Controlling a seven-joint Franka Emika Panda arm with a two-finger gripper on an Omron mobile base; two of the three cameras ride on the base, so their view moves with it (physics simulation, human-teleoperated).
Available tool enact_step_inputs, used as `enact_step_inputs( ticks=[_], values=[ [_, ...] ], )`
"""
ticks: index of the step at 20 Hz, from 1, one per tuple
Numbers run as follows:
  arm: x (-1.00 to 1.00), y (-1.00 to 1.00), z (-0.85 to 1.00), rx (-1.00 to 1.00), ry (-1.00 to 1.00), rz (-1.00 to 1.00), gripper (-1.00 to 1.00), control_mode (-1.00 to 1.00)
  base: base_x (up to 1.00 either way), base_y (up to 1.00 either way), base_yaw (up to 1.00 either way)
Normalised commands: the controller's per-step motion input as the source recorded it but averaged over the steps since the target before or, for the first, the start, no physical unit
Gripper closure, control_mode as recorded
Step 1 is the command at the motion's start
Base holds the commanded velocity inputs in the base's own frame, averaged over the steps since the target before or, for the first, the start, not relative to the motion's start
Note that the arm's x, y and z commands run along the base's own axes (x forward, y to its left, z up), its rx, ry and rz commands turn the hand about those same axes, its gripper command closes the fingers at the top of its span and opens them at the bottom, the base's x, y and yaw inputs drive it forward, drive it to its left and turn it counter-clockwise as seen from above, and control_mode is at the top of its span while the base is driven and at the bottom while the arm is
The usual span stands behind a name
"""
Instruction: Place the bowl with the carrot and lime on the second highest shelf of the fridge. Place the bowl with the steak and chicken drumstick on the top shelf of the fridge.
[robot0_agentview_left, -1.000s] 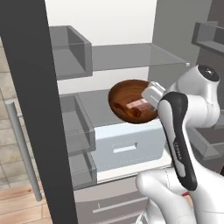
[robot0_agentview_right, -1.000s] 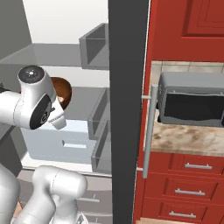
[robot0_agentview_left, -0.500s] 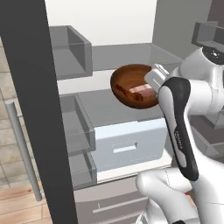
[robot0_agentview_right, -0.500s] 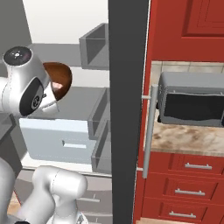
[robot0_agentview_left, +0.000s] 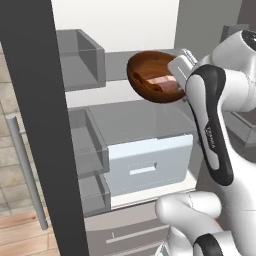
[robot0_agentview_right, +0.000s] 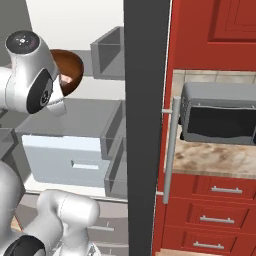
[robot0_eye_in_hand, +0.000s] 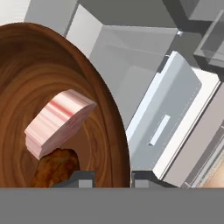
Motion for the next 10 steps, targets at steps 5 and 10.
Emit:
enact_step_inputs(
  ticks=[5,10],
  values=[
    [0.87,0.00,0.16,0.00,-0.01,-0.03,1.00,-1.00,0.00,0.00,0.00],
    [0.96,0.00,0.05,0.00,0.00,-0.02,1.00,-1.00,0.00,0.00,0.00]
  ],
)
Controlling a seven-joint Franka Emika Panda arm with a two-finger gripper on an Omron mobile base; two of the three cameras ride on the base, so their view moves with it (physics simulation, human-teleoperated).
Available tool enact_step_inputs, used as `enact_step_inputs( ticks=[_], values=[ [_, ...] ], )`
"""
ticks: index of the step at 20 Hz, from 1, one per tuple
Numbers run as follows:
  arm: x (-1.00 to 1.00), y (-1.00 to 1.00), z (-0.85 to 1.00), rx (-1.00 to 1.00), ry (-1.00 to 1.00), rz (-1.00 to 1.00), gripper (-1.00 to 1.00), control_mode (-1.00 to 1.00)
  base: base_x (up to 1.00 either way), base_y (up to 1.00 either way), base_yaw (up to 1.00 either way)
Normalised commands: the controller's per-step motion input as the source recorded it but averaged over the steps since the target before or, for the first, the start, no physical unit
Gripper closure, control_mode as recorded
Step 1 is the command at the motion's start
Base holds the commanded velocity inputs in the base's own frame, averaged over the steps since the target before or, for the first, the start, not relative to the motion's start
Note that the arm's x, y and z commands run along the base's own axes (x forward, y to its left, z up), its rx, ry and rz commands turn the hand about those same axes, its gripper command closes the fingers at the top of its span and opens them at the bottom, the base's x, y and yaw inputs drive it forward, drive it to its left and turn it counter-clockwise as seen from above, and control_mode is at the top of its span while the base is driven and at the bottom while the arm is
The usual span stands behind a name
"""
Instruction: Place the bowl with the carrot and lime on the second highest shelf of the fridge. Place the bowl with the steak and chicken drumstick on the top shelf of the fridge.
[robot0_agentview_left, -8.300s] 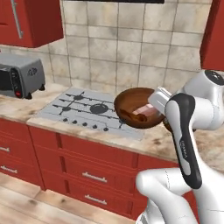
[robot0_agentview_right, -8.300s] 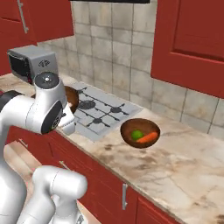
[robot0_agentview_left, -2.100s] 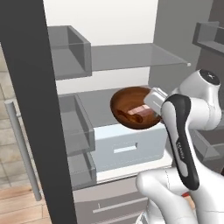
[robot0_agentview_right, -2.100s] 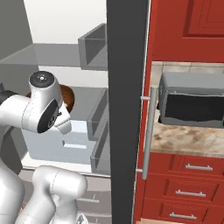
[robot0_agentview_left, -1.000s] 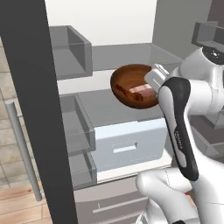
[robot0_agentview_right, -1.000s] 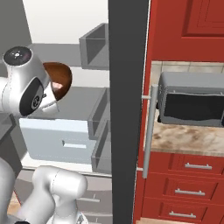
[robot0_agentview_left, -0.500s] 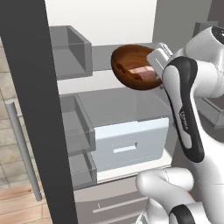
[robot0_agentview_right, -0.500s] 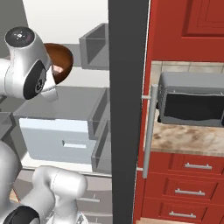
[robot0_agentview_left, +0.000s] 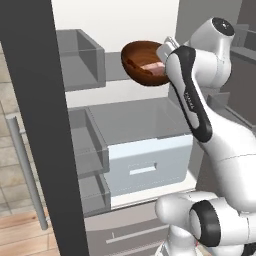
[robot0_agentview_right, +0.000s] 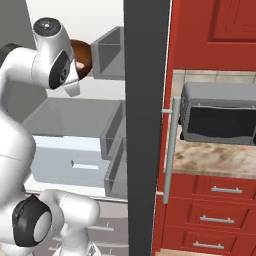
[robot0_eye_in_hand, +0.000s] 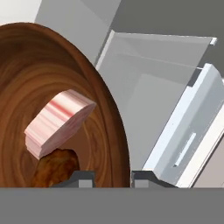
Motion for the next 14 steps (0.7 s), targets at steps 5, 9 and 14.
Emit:
enact_step_inputs(
  ticks=[5,9,14],
  values=[
    [0.91,0.00,0.05,0.00,0.00,-0.02,1.00,-1.00,0.00,0.00,0.00],
    [0.83,0.00,0.02,0.00,-0.02,-0.03,1.00,-1.00,0.00,0.00,0.00],
    [0.49,0.01,0.00,-0.01,0.00,-0.06,-1.00,-1.00,0.00,0.00,0.00]
  ],
)
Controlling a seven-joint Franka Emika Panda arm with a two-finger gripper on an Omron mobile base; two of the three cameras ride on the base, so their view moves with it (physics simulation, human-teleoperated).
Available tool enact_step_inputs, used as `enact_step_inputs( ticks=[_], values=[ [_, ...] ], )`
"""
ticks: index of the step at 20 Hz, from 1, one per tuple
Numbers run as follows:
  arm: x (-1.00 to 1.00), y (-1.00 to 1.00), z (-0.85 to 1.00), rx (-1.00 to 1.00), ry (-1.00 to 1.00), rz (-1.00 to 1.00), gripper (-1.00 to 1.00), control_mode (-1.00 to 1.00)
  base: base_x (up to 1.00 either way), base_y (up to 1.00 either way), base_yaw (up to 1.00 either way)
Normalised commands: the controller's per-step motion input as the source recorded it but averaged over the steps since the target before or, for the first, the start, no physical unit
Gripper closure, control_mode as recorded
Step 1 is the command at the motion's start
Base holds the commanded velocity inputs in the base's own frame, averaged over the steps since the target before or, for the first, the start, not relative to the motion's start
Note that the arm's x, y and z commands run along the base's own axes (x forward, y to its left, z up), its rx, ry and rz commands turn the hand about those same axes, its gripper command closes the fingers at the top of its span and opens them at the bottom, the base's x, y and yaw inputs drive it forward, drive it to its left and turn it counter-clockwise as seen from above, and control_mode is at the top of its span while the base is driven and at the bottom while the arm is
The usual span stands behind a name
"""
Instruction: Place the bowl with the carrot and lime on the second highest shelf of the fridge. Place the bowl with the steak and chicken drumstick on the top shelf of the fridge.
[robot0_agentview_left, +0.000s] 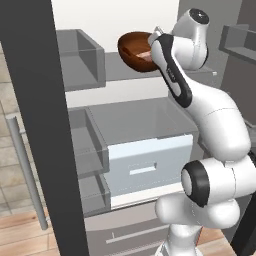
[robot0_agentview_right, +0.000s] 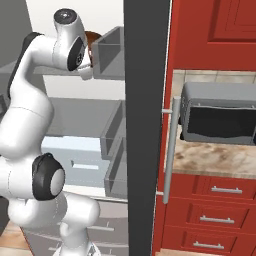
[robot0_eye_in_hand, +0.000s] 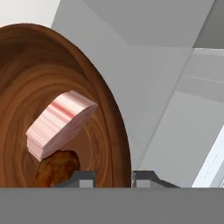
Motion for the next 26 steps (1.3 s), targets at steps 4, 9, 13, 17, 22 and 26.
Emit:
enact_step_inputs(
  ticks=[4,9,13,17,22,26],
  values=[
    [0.01,0.00,0.00,0.00,-0.03,-0.03,-1.00,-1.00,0.00,0.00,0.00],
    [-0.67,0.00,0.01,0.00,-0.18,0.00,-1.00,-1.00,0.00,0.00,0.00],
    [-1.00,0.00,0.00,0.00,-0.31,0.00,-1.00,-1.00,0.00,0.00,0.00],
    [-1.00,0.00,0.06,0.00,-0.24,-0.03,-1.00,-1.00,0.00,0.00,0.00],
    [-1.00,0.00,0.22,0.00,0.02,-0.11,-1.00,-1.00,0.00,0.00,0.00],
    [-1.00,0.00,0.00,-0.01,0.31,-0.02,-1.00,-1.00,0.00,0.00,0.00]
  ],
)
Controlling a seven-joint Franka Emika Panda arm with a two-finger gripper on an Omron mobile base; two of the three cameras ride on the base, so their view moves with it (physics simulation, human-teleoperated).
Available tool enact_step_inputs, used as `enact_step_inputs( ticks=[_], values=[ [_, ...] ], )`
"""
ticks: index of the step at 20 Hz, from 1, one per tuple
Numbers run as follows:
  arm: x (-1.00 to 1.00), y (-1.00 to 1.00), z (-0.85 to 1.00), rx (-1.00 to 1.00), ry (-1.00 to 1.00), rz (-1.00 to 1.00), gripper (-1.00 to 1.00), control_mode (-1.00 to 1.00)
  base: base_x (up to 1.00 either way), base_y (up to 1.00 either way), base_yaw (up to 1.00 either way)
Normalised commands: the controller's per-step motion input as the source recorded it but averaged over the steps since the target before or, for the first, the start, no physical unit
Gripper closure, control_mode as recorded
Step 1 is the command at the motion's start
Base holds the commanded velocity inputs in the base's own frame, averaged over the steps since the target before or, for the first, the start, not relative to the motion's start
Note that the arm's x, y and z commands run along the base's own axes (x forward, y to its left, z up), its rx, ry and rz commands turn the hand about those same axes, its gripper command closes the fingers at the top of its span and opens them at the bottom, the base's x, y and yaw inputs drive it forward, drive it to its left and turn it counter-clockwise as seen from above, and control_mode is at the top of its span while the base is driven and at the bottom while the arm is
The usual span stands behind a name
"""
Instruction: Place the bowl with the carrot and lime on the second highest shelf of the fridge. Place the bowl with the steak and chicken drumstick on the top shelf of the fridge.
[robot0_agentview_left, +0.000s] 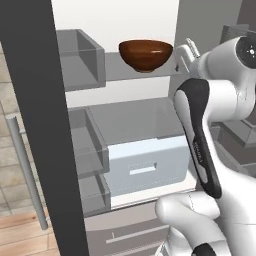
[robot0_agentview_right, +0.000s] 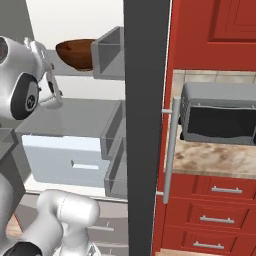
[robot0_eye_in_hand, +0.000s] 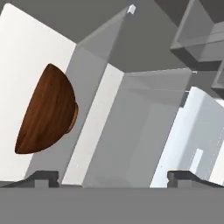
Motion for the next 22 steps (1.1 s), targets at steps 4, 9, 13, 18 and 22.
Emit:
enact_step_inputs(
  ticks=[4,9,13,18,22],
  values=[
    [-1.00,0.00,-0.13,-0.07,0.48,0.00,-1.00,-1.00,0.00,0.00,0.00],
    [-1.00,0.14,-0.85,-0.18,0.45,0.10,-1.00,-1.00,0.00,0.00,0.00],
    [-0.48,0.39,-0.98,-0.20,0.10,0.33,-1.00,-1.00,0.00,0.00,0.00],
    [-0.21,0.12,-0.54,-0.09,-0.23,0.38,-1.00,-1.00,0.00,0.00,0.00],
    [-0.02,0.00,-0.04,0.00,-0.02,0.05,-1.00,-1.00,0.00,0.00,0.00]
  ],
)
